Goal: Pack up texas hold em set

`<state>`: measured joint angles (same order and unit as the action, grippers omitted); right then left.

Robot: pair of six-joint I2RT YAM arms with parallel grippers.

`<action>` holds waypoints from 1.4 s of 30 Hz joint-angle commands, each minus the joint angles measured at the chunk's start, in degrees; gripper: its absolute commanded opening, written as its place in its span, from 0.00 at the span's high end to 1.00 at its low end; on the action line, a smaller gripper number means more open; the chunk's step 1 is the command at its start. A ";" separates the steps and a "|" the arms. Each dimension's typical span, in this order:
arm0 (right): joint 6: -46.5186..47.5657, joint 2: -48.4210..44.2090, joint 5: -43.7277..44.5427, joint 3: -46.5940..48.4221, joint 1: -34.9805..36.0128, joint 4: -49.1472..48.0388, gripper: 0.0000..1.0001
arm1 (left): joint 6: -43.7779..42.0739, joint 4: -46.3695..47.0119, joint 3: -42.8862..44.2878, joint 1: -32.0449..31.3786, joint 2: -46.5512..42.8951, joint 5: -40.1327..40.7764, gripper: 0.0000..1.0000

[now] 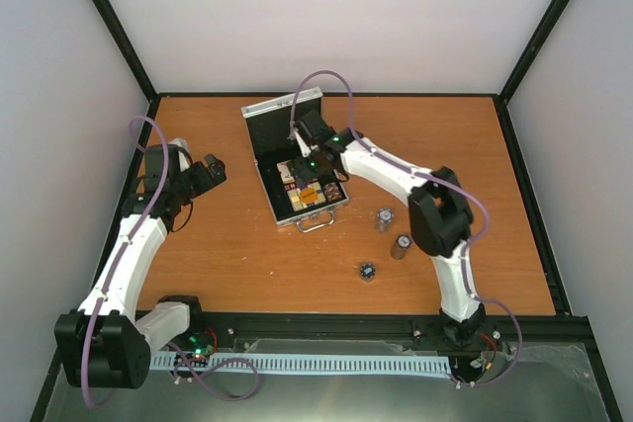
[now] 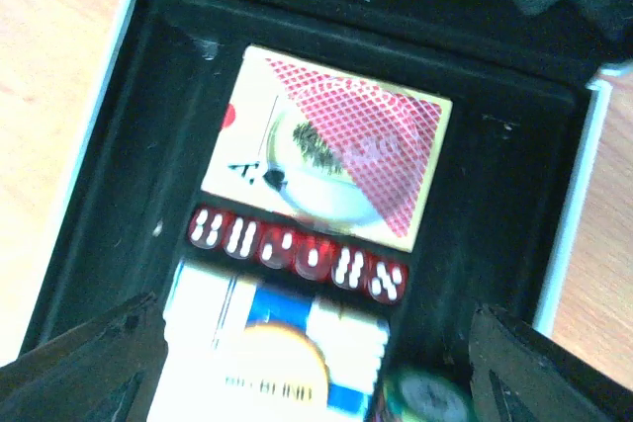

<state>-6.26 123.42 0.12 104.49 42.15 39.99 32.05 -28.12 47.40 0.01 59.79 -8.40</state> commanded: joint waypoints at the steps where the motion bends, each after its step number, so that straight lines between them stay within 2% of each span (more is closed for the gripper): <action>1: 1.29 -14.72 0.10 -10.34 0.19 -3.57 0.15 | 0.64 0.14 1.45 0.23 -0.20 2.23 0.00; 7: -1.69 -29.88 4.12 -26.95 -5.31 -4.96 0.10 | 1.20 0.60 0.12 0.25 -0.98 3.05 0.00; 11: -3.08 -30.18 4.65 -31.24 -12.96 -3.70 0.10 | 1.65 0.68 -0.46 0.25 -1.25 2.95 0.00; 15: -3.51 -24.99 1.70 -30.06 -20.47 -3.69 0.07 | 1.96 0.71 -0.22 0.26 -1.22 2.05 0.00; 19: -3.58 -16.72 0.47 -23.88 -24.12 -0.53 0.06 | 1.85 1.00 0.87 0.25 -0.12 0.81 0.00; 25: -1.80 -9.39 0.11 -18.08 -24.49 0.77 0.00 | 2.09 2.34 0.94 0.25 1.26 -1.95 0.00; 42: -1.98 0.19 0.63 -13.16 -24.41 0.88 0.04 | 2.83 1.25 -3.80 0.30 -3.62 -2.02 0.00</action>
<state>-8.05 121.97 0.47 89.76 17.63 40.51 33.95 -26.92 44.82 0.01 58.43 -9.65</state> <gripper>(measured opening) 0.965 0.997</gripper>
